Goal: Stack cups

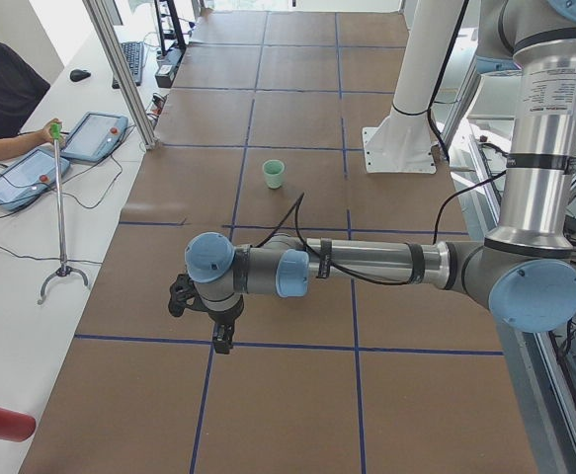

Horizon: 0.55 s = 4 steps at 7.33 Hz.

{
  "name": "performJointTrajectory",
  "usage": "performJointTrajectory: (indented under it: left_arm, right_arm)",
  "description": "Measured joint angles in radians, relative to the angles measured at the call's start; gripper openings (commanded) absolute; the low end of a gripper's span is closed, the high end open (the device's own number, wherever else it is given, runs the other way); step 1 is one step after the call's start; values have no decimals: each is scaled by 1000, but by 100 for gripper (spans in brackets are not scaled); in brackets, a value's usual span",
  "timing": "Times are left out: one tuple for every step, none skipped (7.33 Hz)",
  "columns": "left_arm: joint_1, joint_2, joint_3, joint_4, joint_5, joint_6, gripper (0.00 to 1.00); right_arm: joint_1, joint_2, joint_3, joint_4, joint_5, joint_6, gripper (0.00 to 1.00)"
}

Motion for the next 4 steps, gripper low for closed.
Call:
performJointTrajectory:
  left_arm:
    - [0,0,0,0,0,0,100]
    - [0,0,-3,-1,-2,0,100]
    - [0,-2,-5,-2,-4,-1,100]
    - [1,-7,-16,-3,-5,-4,100]
  right_arm:
    - [0,0,0,0,0,0,100]
    - [0,0,0,-1,0,0,100]
    - [0,0,0,-1,0,0,100]
    - [0,0,0,-1,0,0,100]
